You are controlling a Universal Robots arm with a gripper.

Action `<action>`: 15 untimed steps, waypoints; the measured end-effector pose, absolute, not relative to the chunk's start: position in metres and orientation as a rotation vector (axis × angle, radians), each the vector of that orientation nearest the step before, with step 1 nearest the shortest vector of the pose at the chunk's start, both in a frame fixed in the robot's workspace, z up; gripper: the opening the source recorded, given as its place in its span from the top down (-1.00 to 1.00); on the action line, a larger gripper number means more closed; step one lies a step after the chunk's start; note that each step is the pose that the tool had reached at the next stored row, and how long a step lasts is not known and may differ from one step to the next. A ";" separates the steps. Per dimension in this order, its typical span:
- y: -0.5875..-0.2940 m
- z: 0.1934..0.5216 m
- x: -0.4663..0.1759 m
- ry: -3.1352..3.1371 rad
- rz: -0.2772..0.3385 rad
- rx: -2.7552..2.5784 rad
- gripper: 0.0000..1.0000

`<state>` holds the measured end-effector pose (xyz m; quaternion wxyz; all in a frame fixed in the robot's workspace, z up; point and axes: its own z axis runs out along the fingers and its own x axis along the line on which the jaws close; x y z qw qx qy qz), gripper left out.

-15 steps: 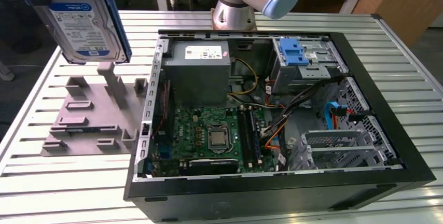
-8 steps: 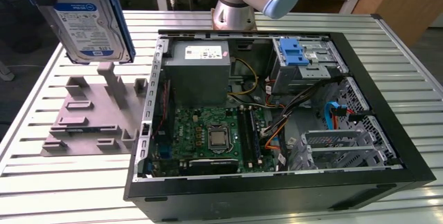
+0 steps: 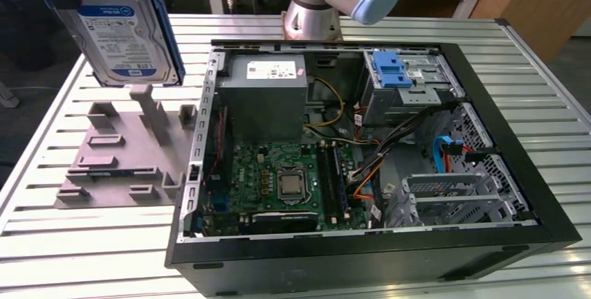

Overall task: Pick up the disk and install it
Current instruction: 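Pick up the disk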

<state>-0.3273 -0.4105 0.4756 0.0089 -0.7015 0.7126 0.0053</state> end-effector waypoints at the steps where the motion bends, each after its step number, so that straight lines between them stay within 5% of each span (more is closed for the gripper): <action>1: -0.412 0.476 -0.326 2.226 0.017 -2.192 0.26; 15: -0.428 0.475 -0.307 2.226 0.017 -2.192 0.26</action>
